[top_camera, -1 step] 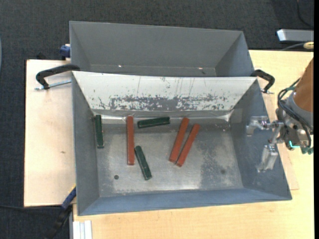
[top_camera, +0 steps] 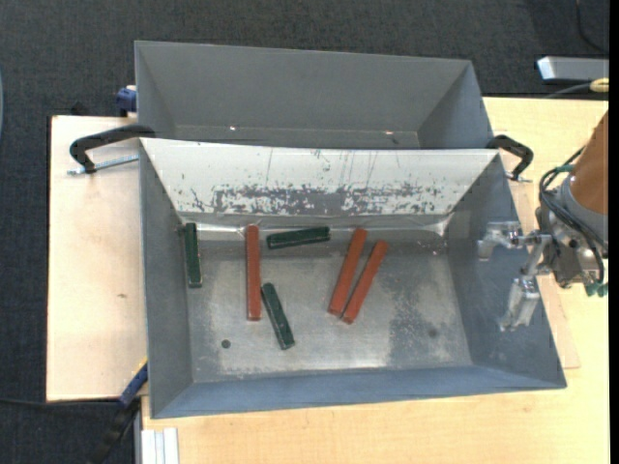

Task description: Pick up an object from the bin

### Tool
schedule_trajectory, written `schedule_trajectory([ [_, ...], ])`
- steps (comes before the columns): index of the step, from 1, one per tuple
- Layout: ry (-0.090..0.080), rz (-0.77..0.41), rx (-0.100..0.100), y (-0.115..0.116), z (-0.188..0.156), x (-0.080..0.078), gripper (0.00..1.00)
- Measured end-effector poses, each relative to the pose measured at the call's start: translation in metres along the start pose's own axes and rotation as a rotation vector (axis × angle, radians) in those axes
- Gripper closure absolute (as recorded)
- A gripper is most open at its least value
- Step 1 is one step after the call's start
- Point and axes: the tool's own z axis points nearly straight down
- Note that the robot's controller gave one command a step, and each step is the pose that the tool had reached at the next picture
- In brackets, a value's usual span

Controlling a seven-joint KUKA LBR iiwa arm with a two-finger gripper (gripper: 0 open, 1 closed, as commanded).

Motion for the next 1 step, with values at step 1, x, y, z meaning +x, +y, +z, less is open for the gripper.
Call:
schedule_trajectory([
  [1,-0.004,-0.083,0.0,0.0491,0.0737,-0.0389,0.0],
])
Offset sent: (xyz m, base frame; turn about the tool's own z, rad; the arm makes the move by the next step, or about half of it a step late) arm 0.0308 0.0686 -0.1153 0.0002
